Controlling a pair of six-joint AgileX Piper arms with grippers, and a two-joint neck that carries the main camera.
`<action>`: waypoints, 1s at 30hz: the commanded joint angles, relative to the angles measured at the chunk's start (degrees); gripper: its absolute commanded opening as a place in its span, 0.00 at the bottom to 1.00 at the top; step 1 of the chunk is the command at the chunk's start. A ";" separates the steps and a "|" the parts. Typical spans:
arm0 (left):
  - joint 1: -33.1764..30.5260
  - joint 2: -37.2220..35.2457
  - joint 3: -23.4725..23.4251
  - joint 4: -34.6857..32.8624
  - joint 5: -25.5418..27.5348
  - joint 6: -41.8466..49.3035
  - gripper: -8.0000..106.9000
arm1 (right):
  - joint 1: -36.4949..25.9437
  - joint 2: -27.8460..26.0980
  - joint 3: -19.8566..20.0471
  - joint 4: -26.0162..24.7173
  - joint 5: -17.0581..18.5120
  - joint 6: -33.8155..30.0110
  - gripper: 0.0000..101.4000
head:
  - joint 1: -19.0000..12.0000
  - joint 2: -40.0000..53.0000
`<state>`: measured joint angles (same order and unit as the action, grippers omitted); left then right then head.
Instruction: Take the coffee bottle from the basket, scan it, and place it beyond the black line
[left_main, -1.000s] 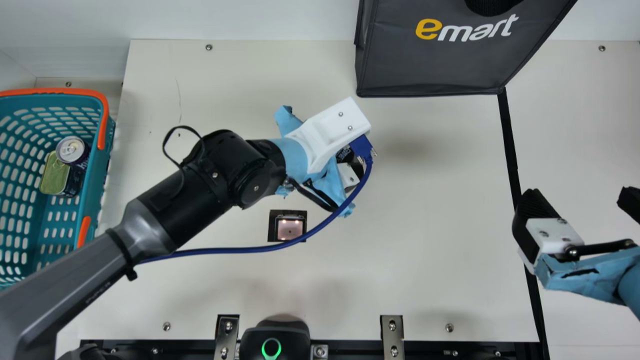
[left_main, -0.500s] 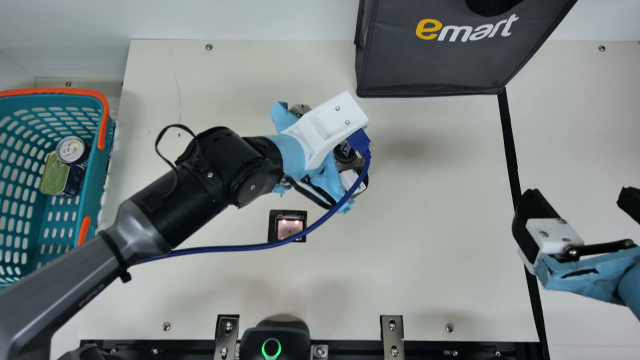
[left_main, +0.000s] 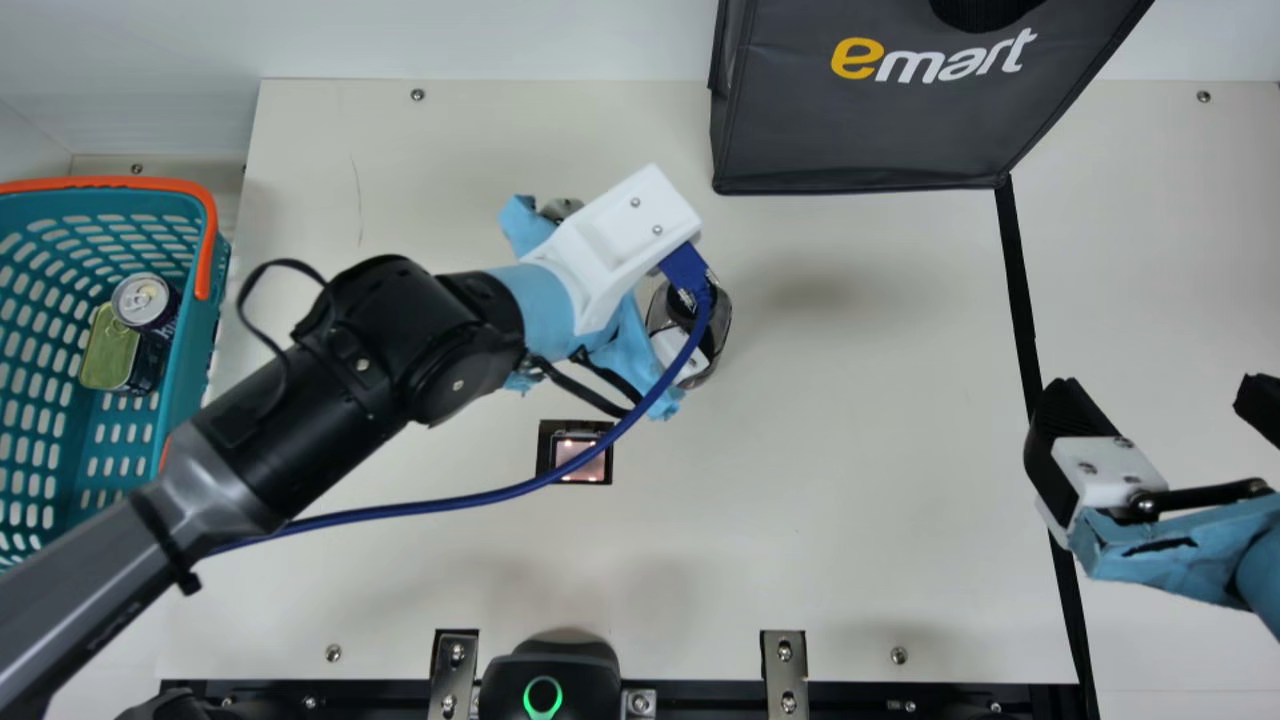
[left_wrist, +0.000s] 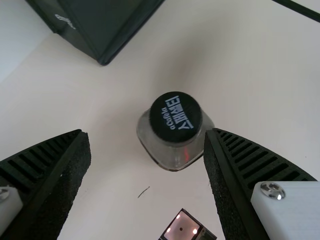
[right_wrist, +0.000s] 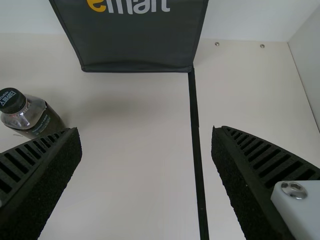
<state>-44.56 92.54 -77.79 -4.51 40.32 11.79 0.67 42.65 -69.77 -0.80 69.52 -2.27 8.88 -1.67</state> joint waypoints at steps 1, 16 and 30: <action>0.28 -1.10 0.78 0.57 0.05 -1.06 0.85 | 0.00 0.00 0.00 0.00 0.00 0.00 0.90 | -0.96 0.09; 6.27 -12.31 8.96 7.67 0.36 -12.70 0.85 | 0.00 0.00 0.00 0.00 0.00 0.00 0.90 | -0.96 0.09; 17.51 -23.30 16.06 9.61 1.56 -16.43 0.85 | 0.00 0.00 0.00 0.00 0.00 0.00 0.90 | -0.96 0.09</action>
<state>-28.66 70.04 -62.02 5.31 41.83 -4.79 0.67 42.65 -69.77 -0.80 69.52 -2.27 8.88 -1.67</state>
